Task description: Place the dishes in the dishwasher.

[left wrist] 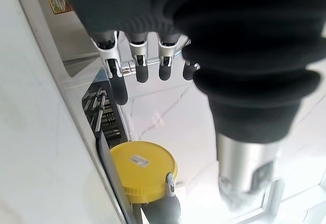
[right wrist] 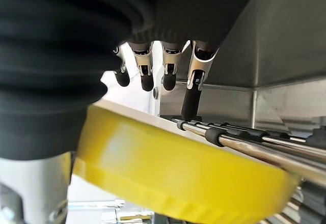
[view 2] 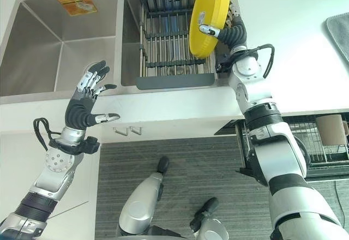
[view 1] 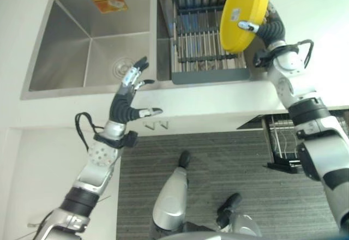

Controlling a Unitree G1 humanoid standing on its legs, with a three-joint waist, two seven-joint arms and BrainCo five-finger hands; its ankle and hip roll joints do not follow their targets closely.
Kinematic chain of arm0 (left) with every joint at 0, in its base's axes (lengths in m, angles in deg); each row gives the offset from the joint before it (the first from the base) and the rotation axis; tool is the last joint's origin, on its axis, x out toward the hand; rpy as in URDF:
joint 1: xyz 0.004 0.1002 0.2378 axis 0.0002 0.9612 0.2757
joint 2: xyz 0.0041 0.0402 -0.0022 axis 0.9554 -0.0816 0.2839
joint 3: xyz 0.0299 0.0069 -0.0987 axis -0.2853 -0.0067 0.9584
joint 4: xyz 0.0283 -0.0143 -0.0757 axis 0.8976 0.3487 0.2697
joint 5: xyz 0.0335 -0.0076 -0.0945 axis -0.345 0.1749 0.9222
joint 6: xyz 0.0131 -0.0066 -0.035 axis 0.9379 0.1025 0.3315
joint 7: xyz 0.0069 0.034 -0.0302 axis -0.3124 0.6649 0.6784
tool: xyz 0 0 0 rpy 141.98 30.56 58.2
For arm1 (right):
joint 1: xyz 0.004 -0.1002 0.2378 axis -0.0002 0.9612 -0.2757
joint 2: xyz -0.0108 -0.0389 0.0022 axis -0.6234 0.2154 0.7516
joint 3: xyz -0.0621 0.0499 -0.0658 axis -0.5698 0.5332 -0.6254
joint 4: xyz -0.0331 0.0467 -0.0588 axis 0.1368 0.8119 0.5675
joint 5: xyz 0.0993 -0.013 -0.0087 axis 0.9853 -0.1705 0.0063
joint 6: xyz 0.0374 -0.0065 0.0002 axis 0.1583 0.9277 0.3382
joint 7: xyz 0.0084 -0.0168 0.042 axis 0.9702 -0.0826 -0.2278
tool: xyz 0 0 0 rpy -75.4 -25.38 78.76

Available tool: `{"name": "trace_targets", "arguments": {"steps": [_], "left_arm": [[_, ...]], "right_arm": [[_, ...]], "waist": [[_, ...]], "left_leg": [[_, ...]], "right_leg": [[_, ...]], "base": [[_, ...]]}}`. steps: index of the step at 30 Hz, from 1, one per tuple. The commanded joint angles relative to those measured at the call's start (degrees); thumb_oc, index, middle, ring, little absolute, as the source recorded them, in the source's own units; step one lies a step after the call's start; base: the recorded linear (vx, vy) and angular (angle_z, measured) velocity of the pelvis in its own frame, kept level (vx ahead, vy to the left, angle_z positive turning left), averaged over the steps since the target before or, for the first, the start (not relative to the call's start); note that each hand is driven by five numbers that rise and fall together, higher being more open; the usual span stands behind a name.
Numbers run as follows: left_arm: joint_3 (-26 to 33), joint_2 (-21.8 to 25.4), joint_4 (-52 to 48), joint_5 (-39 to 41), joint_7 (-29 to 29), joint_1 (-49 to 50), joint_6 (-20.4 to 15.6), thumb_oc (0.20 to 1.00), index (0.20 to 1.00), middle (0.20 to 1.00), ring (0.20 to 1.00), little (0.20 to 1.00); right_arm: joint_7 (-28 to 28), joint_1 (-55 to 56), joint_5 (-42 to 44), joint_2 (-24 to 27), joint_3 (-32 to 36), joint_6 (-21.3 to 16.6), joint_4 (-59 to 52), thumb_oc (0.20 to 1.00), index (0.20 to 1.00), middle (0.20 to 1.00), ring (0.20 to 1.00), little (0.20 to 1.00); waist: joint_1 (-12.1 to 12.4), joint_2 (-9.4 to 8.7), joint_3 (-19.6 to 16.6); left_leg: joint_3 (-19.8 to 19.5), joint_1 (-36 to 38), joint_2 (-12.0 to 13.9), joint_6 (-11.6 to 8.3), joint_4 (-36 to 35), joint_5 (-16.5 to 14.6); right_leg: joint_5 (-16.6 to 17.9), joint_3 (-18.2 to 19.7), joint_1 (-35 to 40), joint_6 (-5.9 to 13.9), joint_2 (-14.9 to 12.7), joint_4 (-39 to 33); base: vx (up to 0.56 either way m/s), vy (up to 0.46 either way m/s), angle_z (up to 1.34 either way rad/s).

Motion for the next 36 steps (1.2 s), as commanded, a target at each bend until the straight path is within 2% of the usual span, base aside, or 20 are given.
{"name": "trace_targets", "arguments": {"steps": [1,8,11,12,13,14,15,31,34,36], "left_arm": [[0.7,0.9,-5.4,-1.5,-1.4,-1.3,-2.9,1.000,1.000,1.000,1.000,1.000],[0.2,0.9,-5.4,-2.0,-2.3,-1.6,-2.8,1.000,1.000,1.000,1.000,1.000],[0.3,1.0,-5.6,-1.8,-2.3,-1.4,-2.9,1.000,1.000,1.000,1.000,1.000],[0.4,0.9,-5.6,-1.8,-2.2,-1.3,-3.0,1.000,1.000,1.000,1.000,1.000],[0.4,0.9,-5.7,-1.8,-2.3,-1.3,-3.0,1.000,1.000,1.000,1.000,1.000],[0.4,0.8,-5.8,-1.9,-2.4,-1.3,-2.8,1.000,1.000,1.000,1.000,1.000],[0.4,0.8,-5.8,-1.9,-2.4,-1.3,-2.7,1.000,1.000,1.000,1.000,1.000],[-0.8,-0.4,-6.1,-0.6,-2.9,-1.8,-2.2,1.000,1.000,1.000,1.000,1.000],[-1.1,-0.7,-6.0,-0.4,-2.6,-2.0,-2.3,1.000,1.000,1.000,1.000,1.000],[-1.3,-0.8,-6.0,-0.2,-2.5,-2.0,-2.3,1.000,1.000,1.000,1.000,1.000]], "right_arm": [[0.6,-7.5,-1.3,1.7,-2.4,-2.1,-3.8,1.000,1.000,1.000,1.000,1.000],[1.2,-7.9,-2.3,1.4,-2.9,-2.2,-4.8,1.000,1.000,1.000,1.000,1.000],[1.8,-7.9,-3.1,1.2,-3.2,-0.6,-6.4,1.000,1.000,1.000,1.000,1.000],[1.8,-7.9,-3.2,1.1,-3.2,-0.3,-6.6,0.614,0.614,0.614,0.614,0.614],[1.8,-7.8,-3.3,1.1,-3.3,0.0,-6.7,0.533,0.533,0.533,0.533,0.533],[2.1,-7.7,-3.7,1.0,-3.4,0.1,-6.9,0.272,0.272,0.272,0.272,0.272],[2.2,-7.6,-4.0,0.9,-3.5,0.1,-6.9,0.209,0.209,0.209,0.209,0.209],[5.7,-7.7,-6.2,0.2,-4.0,0.3,-6.7,0.200,0.200,0.200,0.200,0.200],[5.7,-7.4,-3.2,-0.1,-3.5,-0.9,-6.4,0.200,0.200,0.200,0.200,0.200],[3.7,-6.9,2.6,-0.7,-3.0,-1.5,-6.4,0.200,0.200,0.200,0.200,0.200]], "waist": [[0.6,-0.75,0.3],[0.6,-0.74,0.4],[0.5,-0.64,0.5],[0.5,-0.65,0.5],[0.5,-0.64,0.6],[0.4,-0.68,0.6],[0.4,-0.68,0.6],[0.1,-0.26,1.2],[0.0,-0.20,1.2],[0.0,-0.09,1.2]], "left_leg": [[1.2,0.6,-0.2,0.20,-1.0,-3.6],[1.2,0.5,-0.2,0.27,-0.9,-3.7],[1.3,0.5,-0.2,0.30,-1.0,-3.7],[1.3,0.5,-0.3,0.32,-1.0,-3.7],[1.2,0.5,-0.3,0.32,-1.0,-3.7],[1.3,0.4,-0.3,0.33,-1.0,-3.7],[1.3,0.4,-0.3,0.33,-1.0,-3.6],[1.7,0.3,-0.4,0.50,-0.9,-3.8],[1.8,0.4,-0.4,0.53,-0.9,-3.8],[1.9,0.5,-0.4,0.56,-0.9,-3.9]], "right_leg": [[-2.5,6.3,-3.9,0.05,-3.4,6.1],[-2.6,6.3,-4.2,-0.03,-3.5,6.5],[-2.6,6.4,-4.4,-0.02,-3.6,6.6],[-2.6,6.4,-4.4,-0.03,-3.5,6.6],[-2.6,6.4,-4.5,-0.04,-3.5,6.7],[-2.6,6.5,-4.6,-0.04,-3.5,6.7],[-2.6,6.5,-4.6,-0.04,-3.6,6.7],[-2.6,6.6,-5.4,-0.24,-3.9,7.4],[-2.5,6.6,-5.4,-0.25,-3.9,7.4],[-2.5,6.6,-5.4,-0.27,-4.0,7.4]], "base": [[0.00,0.000,0.00],[0.00,0.000,0.00],[0.00,0.000,0.00],[0.00,0.000,0.00],[0.00,0.000,0.00],[0.00,0.000,0.00],[0.00,0.000,0.00],[0.00,0.000,0.00],[0.00,0.000,0.00],[0.00,0.000,0.00]]}}
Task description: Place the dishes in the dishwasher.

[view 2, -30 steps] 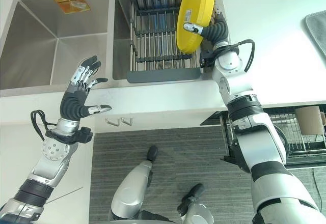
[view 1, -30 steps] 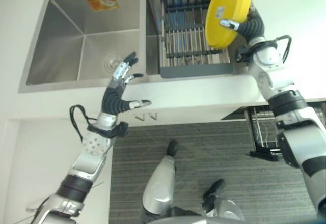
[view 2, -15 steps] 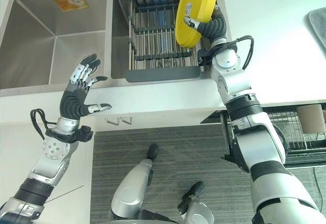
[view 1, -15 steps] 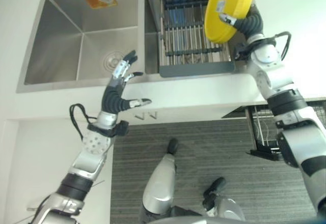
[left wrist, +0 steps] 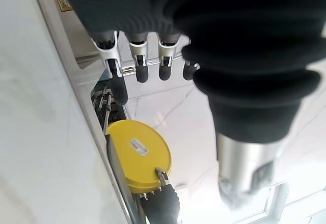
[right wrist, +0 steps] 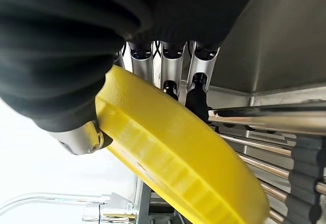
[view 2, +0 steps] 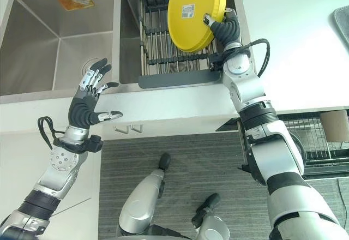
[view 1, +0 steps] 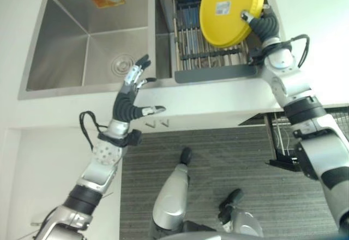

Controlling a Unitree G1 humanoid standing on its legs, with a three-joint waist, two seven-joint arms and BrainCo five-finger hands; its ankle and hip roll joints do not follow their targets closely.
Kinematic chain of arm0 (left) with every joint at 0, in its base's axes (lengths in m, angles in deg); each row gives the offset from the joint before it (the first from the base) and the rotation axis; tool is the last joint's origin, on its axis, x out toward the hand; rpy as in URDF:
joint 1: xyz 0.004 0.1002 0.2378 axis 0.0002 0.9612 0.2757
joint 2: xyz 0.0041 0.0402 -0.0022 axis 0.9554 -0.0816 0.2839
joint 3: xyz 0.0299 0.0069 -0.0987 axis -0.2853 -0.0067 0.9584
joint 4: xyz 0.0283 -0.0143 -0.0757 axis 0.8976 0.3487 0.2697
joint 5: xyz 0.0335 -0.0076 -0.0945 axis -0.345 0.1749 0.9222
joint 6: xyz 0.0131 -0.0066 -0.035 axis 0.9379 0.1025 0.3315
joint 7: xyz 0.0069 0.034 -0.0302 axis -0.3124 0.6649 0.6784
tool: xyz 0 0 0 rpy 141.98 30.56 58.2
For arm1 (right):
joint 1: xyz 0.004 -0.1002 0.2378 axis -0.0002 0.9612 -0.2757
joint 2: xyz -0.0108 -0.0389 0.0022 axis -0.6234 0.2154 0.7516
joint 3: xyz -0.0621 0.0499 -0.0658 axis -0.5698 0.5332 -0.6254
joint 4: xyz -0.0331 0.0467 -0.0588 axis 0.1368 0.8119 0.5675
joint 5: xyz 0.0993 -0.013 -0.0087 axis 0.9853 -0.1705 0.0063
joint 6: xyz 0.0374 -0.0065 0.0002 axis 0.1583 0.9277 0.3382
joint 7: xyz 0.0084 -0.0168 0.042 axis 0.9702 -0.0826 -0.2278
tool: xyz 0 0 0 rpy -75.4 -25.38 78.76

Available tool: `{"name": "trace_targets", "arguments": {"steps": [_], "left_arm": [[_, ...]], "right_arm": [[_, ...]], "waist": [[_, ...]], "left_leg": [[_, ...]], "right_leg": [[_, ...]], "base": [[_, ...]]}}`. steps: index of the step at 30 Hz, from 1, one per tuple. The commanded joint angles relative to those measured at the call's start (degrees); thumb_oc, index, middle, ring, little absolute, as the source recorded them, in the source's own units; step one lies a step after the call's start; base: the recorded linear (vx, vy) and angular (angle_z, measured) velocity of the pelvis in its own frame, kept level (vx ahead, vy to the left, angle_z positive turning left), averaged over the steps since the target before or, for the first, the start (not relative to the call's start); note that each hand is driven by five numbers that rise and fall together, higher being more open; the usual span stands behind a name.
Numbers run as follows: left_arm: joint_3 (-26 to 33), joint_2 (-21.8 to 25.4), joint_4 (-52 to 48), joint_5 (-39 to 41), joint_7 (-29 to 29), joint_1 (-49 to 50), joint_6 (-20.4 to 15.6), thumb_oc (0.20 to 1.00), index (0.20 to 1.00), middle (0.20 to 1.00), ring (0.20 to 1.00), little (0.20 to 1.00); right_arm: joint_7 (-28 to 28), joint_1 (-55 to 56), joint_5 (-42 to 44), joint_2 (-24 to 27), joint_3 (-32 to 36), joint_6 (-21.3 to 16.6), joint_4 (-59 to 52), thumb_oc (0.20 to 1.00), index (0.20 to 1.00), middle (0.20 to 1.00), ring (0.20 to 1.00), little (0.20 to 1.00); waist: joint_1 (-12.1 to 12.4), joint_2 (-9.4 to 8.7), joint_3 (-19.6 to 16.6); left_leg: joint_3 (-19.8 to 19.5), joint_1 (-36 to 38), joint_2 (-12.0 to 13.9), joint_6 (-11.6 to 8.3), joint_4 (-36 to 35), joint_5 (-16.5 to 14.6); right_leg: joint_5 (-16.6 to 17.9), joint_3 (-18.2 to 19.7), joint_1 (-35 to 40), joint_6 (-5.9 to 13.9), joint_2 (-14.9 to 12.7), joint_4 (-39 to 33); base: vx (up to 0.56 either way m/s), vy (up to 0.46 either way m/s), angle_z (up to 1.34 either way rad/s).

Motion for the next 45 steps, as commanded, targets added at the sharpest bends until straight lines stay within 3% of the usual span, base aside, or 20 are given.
{"name": "trace_targets", "arguments": {"steps": [1,4,10,14,16,25,30,31,39,45], "left_arm": [[0.9,-0.2,-5.8,0.3,0.3,-0.6,-2.5,1.000,1.000,1.000,1.000,1.000],[0.9,-0.4,-5.8,0.7,0.8,-0.5,-2.4,1.000,1.000,1.000,1.000,1.000],[1.3,-0.3,-5.4,2.2,1.8,0.8,-2.3,1.000,1.000,1.000,1.000,1.000],[1.7,-0.4,-5.5,3.0,2.6,2.7,-2.7,1.000,1.000,1.000,1.000,1.000],[1.8,-0.4,-5.2,3.6,2.8,4.0,-3.8,1.000,1.000,1.000,1.000,1.000],[2.2,-1.1,-5.3,4.8,5.4,5.8,-4.3,1.000,1.000,1.000,1.000,1.000],[3.1,-3.1,-6.0,4.3,6.1,6.1,-3.4,1.000,1.000,1.000,1.000,1.000],[3.8,-4.1,-5.9,4.2,6.0,5.8,-2.4,1.000,1.000,1.000,1.000,1.000],[5.7,-6.7,-6.1,3.1,8.2,7.5,-0.1,1.000,1.000,1.000,1.000,1.000],[7.6,-8.1,-7.2,2.5,10.1,9.5,1.7,1.000,1.000,1.000,1.000,1.000]], "right_arm": [[-3.8,-5.4,13.1,-0.3,-1.0,-2.5,-3.6,0.200,0.200,0.200,0.200,0.200],[-7.0,-3.6,26.8,-2.0,0.5,-0.3,-3.9,0.200,0.200,0.200,0.200,0.200],[-12.6,0.0,46.4,-5.0,3.5,-2.6,-8.2,0.200,0.200,0.200,0.200,0.200],[-12.9,2.2,55.3,-6.1,4.8,-3.6,-13.1,0.200,0.200,0.200,0.200,0.200],[-15.8,3.9,60.4,-7.2,5.3,-5.6,-17.1,0.200,0.200,0.200,0.200,0.200],[-19.7,12.1,66.6,-10.2,8.4,-10.1,-28.2,0.200,0.200,0.200,0.200,0.200],[-24.3,23.3,66.5,-11.6,11.1,-12.5,-35.3,0.200,0.200,0.200,0.200,0.200],[-26.1,29.1,65.6,-12.8,12.2,-13.0,-39.1,0.200,0.200,0.200,0.200,0.200],[-28.0,43.3,64.4,-12.9,16.7,-16.5,-45.7,0.200,0.200,0.200,0.200,0.200],[-28.2,51.6,62.0,-14.1,21.5,-17.9,-46.5,0.200,0.200,0.200,0.200,0.200]], "waist": [[0.1,-0.37,0.0],[0.0,-0.27,-0.1],[-0.3,-0.31,-0.8],[-0.5,0.00,-1.4],[-0.9,0.21,-1.6],[-2.2,-0.41,-2.6],[-5.5,-1.16,-3.6],[-7.9,-1.69,-4.8],[-14.1,-2.76,-9.5],[-18.3,-2.48,-11.4]], "left_leg": [[1.8,1.6,0.1,0.30,-1.0,-4.0],[1.9,2.0,0.1,0.35,-1.3,-4.0],[2.2,3.2,0.4,0.54,-2.2,-3.8],[2.4,3.9,0.5,0.61,-2.8,-3.7],[2.8,4.1,0.7,0.67,-3.1,-3.6],[4.4,5.5,1.6,0.74,-3.9,-3.9],[6.7,6.6,2.5,1.23,-3.3,-3.8],[8.1,8.1,3.2,1.30,-3.3,-4.4],[13.4,13.4,5.7,0.43,-5.3,-4.9],[16.7,16.8,7.7,-0.39,-5.6,-5.3]], "right_leg": [[-2.3,6.2,-3.8,-0.30,-3.2,6.3],[-2.4,6.2,-3.6,-0.34,-3.3,6.2],[-2.3,6.1,-2.6,-0.23,-3.1,5.5],[-2.2,6.2,-2.2,-0.12,-3.0,4.8],[-2.0,6.3,-2.3,-0.08,-2.9,4.5],[-1.0,5.9,-1.4,0.11,-2.5,3.2],[0.3,7.1,-1.9,-0.29,-2.2,2.6],[0.6,8.7,-1.9,0.10,-1.7,1.8],[0.9,11.9,-0.3,0.69,-0.3,-0.8],[-1.3,14.0,0.4,-0.34,0.8,1.4]], "base": [[0.00,0.000,0.00],[0.00,-0.003,-0.02],[0.02,-0.017,-0.07],[0.01,-0.003,-0.02],[0.00,0.000,0.00],[-0.02,-0.054,-0.02],[-0.04,-0.097,-0.16],[-0.06,-0.149,-0.38],[0.03,-0.112,-0.41],[0.04,-0.088,-0.37]]}}
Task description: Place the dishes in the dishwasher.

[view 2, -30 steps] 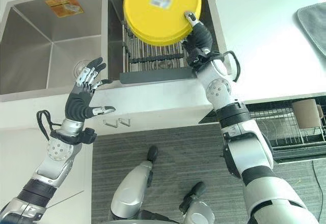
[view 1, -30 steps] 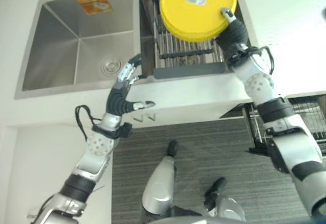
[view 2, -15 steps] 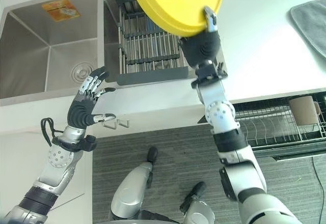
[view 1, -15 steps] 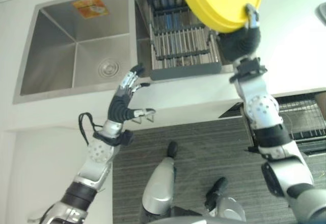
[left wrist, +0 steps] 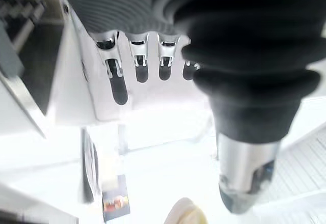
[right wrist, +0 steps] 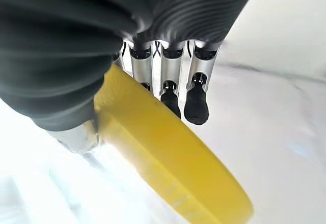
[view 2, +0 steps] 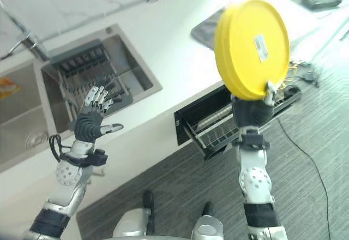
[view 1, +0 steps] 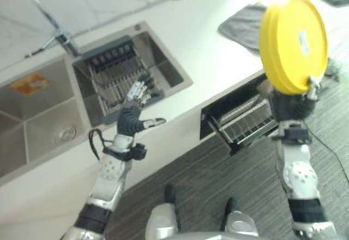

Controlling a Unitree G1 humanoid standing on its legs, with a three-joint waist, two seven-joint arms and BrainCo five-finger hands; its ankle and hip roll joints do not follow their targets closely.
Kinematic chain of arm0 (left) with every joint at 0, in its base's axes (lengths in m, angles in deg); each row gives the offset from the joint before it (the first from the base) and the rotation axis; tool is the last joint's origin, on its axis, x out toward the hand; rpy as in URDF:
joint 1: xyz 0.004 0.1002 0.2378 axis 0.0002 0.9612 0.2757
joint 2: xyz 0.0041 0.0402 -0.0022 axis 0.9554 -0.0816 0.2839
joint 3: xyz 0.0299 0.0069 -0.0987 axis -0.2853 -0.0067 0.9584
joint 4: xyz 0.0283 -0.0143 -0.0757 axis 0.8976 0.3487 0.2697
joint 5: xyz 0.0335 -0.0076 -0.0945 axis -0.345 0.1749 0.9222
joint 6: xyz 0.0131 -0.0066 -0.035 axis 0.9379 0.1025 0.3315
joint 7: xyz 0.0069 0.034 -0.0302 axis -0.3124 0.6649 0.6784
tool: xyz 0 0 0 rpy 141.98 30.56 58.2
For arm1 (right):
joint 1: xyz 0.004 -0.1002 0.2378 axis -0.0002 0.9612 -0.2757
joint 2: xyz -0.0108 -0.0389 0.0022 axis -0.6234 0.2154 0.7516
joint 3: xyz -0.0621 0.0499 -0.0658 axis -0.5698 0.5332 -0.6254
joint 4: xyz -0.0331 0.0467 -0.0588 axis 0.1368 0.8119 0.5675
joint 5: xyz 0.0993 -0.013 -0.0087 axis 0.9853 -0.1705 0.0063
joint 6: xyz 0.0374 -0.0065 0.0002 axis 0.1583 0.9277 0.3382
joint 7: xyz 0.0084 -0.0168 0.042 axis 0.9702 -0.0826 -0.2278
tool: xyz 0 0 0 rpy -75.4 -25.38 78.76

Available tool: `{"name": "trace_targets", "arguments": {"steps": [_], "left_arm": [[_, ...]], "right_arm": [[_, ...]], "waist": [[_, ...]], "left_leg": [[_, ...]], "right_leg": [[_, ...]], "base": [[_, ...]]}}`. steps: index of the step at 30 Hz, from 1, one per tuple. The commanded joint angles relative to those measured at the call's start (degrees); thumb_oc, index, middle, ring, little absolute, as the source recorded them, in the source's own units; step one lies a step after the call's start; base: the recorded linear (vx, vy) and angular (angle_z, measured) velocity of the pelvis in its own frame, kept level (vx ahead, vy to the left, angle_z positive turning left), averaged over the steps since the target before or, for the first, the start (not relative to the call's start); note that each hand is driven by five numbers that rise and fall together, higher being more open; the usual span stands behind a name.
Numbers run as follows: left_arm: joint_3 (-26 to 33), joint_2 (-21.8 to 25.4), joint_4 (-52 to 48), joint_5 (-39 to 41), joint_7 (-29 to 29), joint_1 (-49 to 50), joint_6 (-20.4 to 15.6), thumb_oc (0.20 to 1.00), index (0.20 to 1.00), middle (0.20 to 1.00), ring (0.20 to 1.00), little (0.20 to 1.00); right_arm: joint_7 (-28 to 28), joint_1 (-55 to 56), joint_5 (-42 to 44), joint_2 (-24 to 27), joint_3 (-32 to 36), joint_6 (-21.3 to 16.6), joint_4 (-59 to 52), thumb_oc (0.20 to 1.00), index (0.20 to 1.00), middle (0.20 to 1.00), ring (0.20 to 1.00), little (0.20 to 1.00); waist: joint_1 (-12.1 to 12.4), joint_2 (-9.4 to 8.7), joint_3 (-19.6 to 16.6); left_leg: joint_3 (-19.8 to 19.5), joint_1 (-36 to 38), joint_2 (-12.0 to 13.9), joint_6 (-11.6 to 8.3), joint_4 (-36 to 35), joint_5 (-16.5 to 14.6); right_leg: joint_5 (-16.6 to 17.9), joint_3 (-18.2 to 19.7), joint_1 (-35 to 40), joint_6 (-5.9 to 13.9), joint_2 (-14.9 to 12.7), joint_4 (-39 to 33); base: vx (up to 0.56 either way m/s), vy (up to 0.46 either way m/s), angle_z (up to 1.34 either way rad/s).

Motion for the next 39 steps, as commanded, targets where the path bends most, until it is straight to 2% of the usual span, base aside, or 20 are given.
{"name": "trace_targets", "arguments": {"steps": [1,8,9,10,12,14,28,37,39], "left_arm": [[2.9,1.5,-2.9,-0.1,1.1,-0.8,-1.4,1.000,1.000,1.000,1.000,1.000],[4.0,1.1,-2.4,1.7,3.4,0.3,0.0,1.000,1.000,1.000,1.000,1.000],[4.0,0.9,-2.4,2.1,3.8,0.5,0.0,1.000,1.000,1.000,1.000,1.000],[3.5,0.7,-2.4,2.6,3.8,0.6,-0.1,1.000,1.000,1.000,1.000,1.000],[2.6,0.4,-1.9,2.9,2.8,0.2,-0.2,1.000,1.000,1.000,1.000,1.000],[2.1,0.2,-1.7,2.7,2.3,-0.2,-0.1,1.000,1.000,1.000,1.000,1.000],[-1.2,1.5,-0.9,0.6,-2.3,-5.1,-1.7,1.000,1.000,1.000,1.000,1.000],[-3.4,3.2,-0.3,-1.0,-2.7,-9.2,-1.9,1.000,1.000,1.000,1.000,1.000],[-3.5,3.8,-0.2,-0.5,-3.0,-10.4,-0.9,1.000,1.000,1.000,1.000,1.000]], "right_arm": [[-3.6,-4.7,-3.9,-1.8,1.4,-1.9,-4.7,0.200,0.200,0.200,0.200,0.200],[0.7,0.2,-11.4,-3.1,3.3,-5.2,-2.1,0.200,0.200,0.200,0.200,0.200],[2.4,1.3,-14.8,-3.1,3.6,-6.4,-1.0,0.200,0.200,0.200,0.200,0.200],[6.7,2.6,-22.5,-2.3,4.0,-7.7,1.6,0.200,0.200,0.200,0.200,0.200],[8.8,3.1,-29.3,-0.8,4.5,-8.3,5.1,0.200,0.200,0.200,0.200,0.200],[9.7,3.1,-30.6,0.1,4.6,-8.1,6.6,0.200,0.200,0.200,0.200,0.200],[9.9,-5.1,-29.6,5.7,4.0,-2.3,12.6,0.200,0.200,0.200,0.200,0.200],[11.6,-12.8,-33.6,8.7,-0.2,3.3,14.4,0.200,0.200,0.200,0.200,0.200],[12.7,-15.4,-33.1,9.4,-0.8,4.5,15.2,0.200,0.200,0.200,0.200,0.200]], "waist": [[0.4,-0.89,-2.6],[-2.8,-0.44,-3.6],[-3.4,-0.32,-3.8],[-4.4,-0.06,-3.9],[-5.6,0.20,-3.8],[-6.0,0.19,-3.6],[-5.4,1.14,3.3],[-3.3,1.03,7.6],[-2.8,0.98,8.5]], "left_leg": [[2.7,2.4,2.5,0.44,2.5,-6.4],[4.2,5.0,2.8,0.29,2.7,-7.4],[4.4,5.4,2.8,0.16,2.4,-7.4],[4.9,6.1,3.0,-0.11,1.7,-7.3],[5.6,6.3,3.3,-0.50,1.6,-7.3],[5.8,5.9,3.4,-0.61,2.0,-7.5],[3.6,-0.8,1.6,0.45,6.2,-9.1],[1.4,-5.8,1.3,0.82,8.4,-8.8],[1.2,-6.5,1.3,0.85,8.9,-8.6]], "right_leg": [[-2.8,0.5,-1.4,0.41,-2.4,3.3],[-4.1,2.8,-0.8,0.04,-2.0,4.8],[-4.0,3.2,-0.7,0.05,-1.9,4.5],[-3.8,3.9,-0.8,-0.03,-1.6,4.0],[-3.7,4.6,-1.3,-0.19,-1.4,3.9],[-3.8,5.0,-1.9,-0.29,-1.4,4.1],[-1.8,7.6,-9.1,-0.04,-2.6,5.1],[-1.3,7.3,-13.4,-0.24,-2.9,7.2],[-1.2,7.0,-14.0,-0.21,-3.0,7.5]], "base": [[0.01,-0.078,-0.27],[0.01,-0.057,-0.22],[0.03,-0.027,-0.17],[0.04,-0.017,-0.20],[0.05,0.006,-0.32],[0.02,-0.018,-0.29],[-0.05,-0.002,-0.06],[-0.07,-0.003,0.07],[-0.08,-0.025,0.05]]}}
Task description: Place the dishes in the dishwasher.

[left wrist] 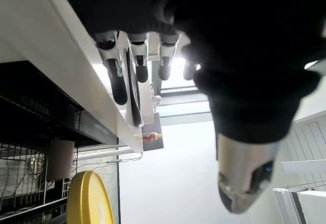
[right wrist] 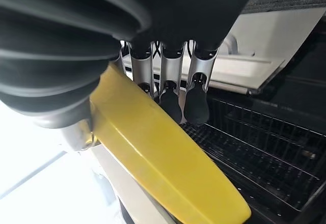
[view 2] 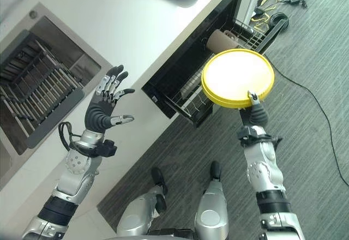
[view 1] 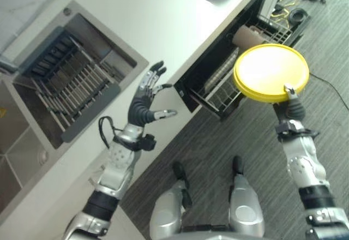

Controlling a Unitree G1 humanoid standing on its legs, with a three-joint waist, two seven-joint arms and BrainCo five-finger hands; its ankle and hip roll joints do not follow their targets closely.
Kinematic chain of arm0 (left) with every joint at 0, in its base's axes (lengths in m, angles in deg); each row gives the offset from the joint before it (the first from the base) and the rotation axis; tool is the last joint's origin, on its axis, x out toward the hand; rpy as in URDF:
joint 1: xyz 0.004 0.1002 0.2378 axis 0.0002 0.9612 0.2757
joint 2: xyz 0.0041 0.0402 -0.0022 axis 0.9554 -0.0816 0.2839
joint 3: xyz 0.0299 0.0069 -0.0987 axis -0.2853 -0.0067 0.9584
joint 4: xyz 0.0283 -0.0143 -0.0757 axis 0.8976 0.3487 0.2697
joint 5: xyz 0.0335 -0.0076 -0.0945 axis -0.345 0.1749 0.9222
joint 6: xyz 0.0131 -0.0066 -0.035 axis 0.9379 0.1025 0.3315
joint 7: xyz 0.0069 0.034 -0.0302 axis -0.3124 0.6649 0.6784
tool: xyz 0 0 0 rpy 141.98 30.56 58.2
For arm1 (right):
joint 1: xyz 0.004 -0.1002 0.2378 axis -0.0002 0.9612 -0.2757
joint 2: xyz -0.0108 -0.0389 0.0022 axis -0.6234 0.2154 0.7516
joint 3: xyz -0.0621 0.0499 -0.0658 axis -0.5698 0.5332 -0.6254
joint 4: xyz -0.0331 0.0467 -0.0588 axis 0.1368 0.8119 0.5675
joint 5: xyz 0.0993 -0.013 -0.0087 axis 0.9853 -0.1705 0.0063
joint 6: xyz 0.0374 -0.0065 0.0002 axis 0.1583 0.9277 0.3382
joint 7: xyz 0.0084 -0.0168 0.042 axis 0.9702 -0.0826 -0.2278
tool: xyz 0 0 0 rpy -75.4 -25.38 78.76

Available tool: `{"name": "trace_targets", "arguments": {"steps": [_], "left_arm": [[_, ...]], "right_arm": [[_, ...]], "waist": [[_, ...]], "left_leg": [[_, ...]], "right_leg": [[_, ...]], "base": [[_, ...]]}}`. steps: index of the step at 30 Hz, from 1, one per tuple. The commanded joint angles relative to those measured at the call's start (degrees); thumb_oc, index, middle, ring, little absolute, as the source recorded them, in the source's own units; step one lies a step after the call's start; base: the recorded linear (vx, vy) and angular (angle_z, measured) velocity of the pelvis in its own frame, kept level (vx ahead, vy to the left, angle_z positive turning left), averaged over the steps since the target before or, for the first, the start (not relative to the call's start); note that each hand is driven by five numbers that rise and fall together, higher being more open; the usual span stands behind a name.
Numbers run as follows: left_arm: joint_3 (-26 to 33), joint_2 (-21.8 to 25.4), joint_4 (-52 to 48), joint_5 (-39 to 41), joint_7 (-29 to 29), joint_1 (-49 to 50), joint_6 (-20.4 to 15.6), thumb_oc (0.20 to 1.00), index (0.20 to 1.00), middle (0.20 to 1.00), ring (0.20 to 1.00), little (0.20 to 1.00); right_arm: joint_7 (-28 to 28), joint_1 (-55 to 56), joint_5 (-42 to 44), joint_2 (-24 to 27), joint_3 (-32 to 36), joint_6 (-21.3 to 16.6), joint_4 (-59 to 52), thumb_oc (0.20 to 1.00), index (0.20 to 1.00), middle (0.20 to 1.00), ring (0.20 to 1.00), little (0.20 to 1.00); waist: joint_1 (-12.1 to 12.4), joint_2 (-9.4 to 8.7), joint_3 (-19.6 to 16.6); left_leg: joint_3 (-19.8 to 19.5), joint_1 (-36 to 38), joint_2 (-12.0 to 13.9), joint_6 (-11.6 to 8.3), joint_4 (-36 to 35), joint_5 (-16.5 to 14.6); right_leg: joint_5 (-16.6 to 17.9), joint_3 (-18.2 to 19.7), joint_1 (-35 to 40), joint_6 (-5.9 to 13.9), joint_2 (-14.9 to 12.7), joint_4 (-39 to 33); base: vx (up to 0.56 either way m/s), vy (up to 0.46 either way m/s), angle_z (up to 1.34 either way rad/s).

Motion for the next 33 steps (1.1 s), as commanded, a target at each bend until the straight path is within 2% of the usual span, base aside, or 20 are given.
{"name": "trace_targets", "arguments": {"steps": [1,11,13,20,21,24,27,33], "left_arm": [[1.0,4.1,-1.6,-0.1,-1.3,-1.5,-2.1,1.000,1.000,1.000,1.000,1.000],[-0.1,3.9,-0.5,-0.1,-0.5,-3.0,-1.5,1.000,1.000,1.000,1.000,1.000],[-0.4,3.9,-0.4,-0.1,-0.9,-3.3,-1.5,1.000,1.000,1.000,1.000,1.000],[-0.7,4.4,0.2,0.9,-0.9,-4.5,-1.2,1.000,1.000,1.000,1.000,1.000],[-1.1,4.6,0.4,1.0,-0.9,-5.0,-1.2,1.000,1.000,1.000,1.000,1.000],[-1.5,5.1,0.6,1.4,-0.9,-5.9,-1.0,1.000,1.000,1.000,1.000,1.000],[-1.9,5.7,1.2,2.3,-0.2,-7.0,-0.9,1.000,1.000,1.000,1.000,1.000],[-3.3,6.3,1.3,3.8,1.1,-8.5,-0.9,1.000,1.000,1.000,1.000,1.000]], "right_arm": [[1.8,-6.0,-1.6,0.7,1.3,-1.2,-4.2,0.200,0.200,0.200,0.200,0.200],[7.2,-12.0,-11.9,3.3,-0.4,0.1,-4.4,0.200,0.200,0.200,0.200,0.200],[10.2,-13.6,-14.0,3.9,-0.7,2.3,-4.3,0.200,0.200,0.200,0.200,0.200],[13.2,-17.2,-15.9,5.5,-1.0,6.4,-1.3,0.200,0.200,0.200,0.200,0.200],[14.6,-19.1,-16.7,6.5,-1.0,7.3,1.7,0.200,0.200,0.200,0.200,0.200],[15.5,-22.6,-17.1,7.8,-1.0,8.8,6.4,0.200,0.200,0.200,0.200,0.200],[16.3,-26.2,-13.2,8.4,-1.3,10.6,9.9,0.200,0.200,0.200,0.200,0.200],[17.0,-32.3,-16.6,9.8,-3.3,12.8,15.2,0.200,0.200,0.200,0.200,0.200]], "waist": [[1.0,-3.82,-1.1],[2.2,-3.80,0.0],[2.5,-3.83,0.0],[3.1,-3.97,0.0],[3.8,-4.02,0.0],[4.5,-3.94,0.0],[5.0,-3.70,0.0],[5.8,-3.18,0.0]], "left_leg": [[-4.6,-1.1,2.0,0.50,9.3,-9.9],[-5.8,-3.6,1.8,0.80,11.0,-9.6],[-5.8,-4.0,1.7,0.88,11.4,-9.7],[-5.6,-4.5,1.7,0.82,11.2,-9.5],[-5.6,-5.0,1.6,0.81,11.3,-9.4],[-5.6,-5.9,1.6,0.79,11.3,-9.3],[-5.2,-6.7,1.7,0.66,11.1,-9.0],[-5.3,-7.3,1.5,0.51,10.4,-8.4]], "right_leg": [[-5.4,-0.9,-3.6,0.04,-2.7,7.9],[-6.1,-0.9,-5.8,-0.61,-2.5,10.4],[-6.1,-1.1,-6.1,-0.63,-2.6,10.5],[-5.8,-1.6,-6.3,-0.41,-2.7,10.2],[-5.5,-2.0,-6.5,-0.31,-2.7,9.8],[-5.1,-2.7,-7.2,-0.10,-3.0,9.4],[-5.1,-3.1,-7.9,-0.04,-3.0,9.5],[-5.2,-3.7,-8.5,-0.19,-3.0,9.9]], "base": [[-0.11,-0.035,0.03],[-0.03,-0.005,0.04],[-0.03,0.028,-0.01],[-0.01,-0.002,0.00],[-0.05,-0.018,0.00],[-0.06,-0.016,0.09],[-0.05,-0.010,0.03],[-0.03,-0.010,0.08]]}}
